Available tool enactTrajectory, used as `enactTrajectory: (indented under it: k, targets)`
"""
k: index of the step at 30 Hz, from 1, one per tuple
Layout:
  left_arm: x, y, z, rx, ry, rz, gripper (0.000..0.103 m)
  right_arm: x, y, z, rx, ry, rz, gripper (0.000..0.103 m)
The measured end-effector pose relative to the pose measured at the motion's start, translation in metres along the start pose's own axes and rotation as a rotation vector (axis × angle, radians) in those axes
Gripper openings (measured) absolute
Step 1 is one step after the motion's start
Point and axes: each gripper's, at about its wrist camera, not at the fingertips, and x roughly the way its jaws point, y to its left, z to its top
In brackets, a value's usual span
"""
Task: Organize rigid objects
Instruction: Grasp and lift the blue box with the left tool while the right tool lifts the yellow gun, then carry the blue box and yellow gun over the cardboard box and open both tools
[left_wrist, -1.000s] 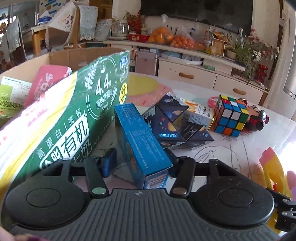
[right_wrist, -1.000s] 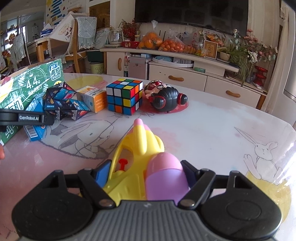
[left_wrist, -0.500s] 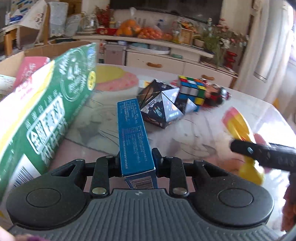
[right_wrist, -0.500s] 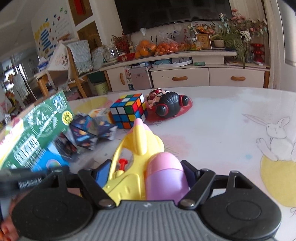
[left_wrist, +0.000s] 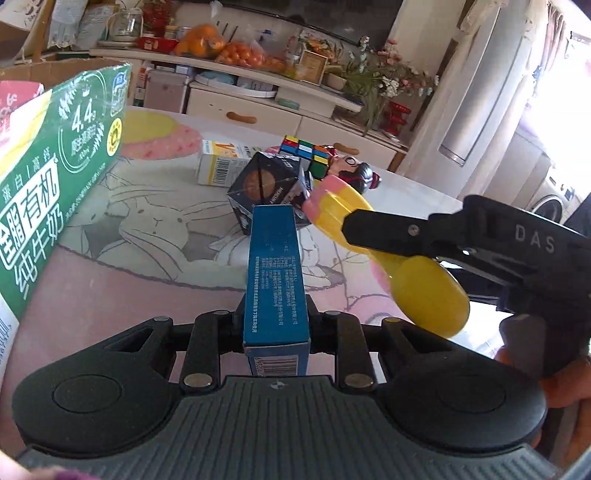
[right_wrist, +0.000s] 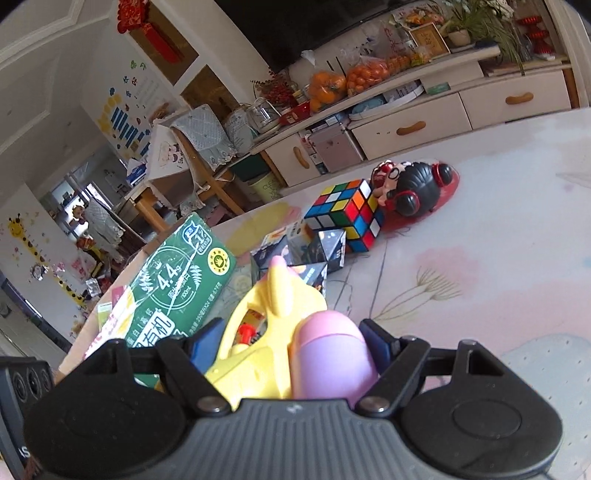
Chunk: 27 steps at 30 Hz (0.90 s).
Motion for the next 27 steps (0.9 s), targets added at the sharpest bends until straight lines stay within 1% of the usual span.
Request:
enactTrajectory:
  k: [3,9,14,22,27]
  targets:
    - [-0.002,-0.002,0.003,-0.016,-0.005,-0.027,0.026,0.0,-0.001,0.0,0.037,0.002,0.031,0.078]
    - [-0.011,0.002,0.008,-0.04,-0.021,-0.072,0.026,-0.006,0.01,0.003,0.036,-0.017,0.043,0.078]
    - [-0.02,0.007,0.015,-0.054,-0.055,-0.089,0.026,-0.013,0.027,0.008,0.013,-0.046,0.051,0.078]
    - [-0.051,0.015,0.029,-0.055,-0.144,-0.117,0.026,-0.021,0.071,0.022,-0.045,-0.108,0.07,0.078]
    - [-0.069,0.023,0.043,-0.061,-0.197,-0.114,0.026,-0.02,0.104,0.031,-0.082,-0.147,0.082,0.078]
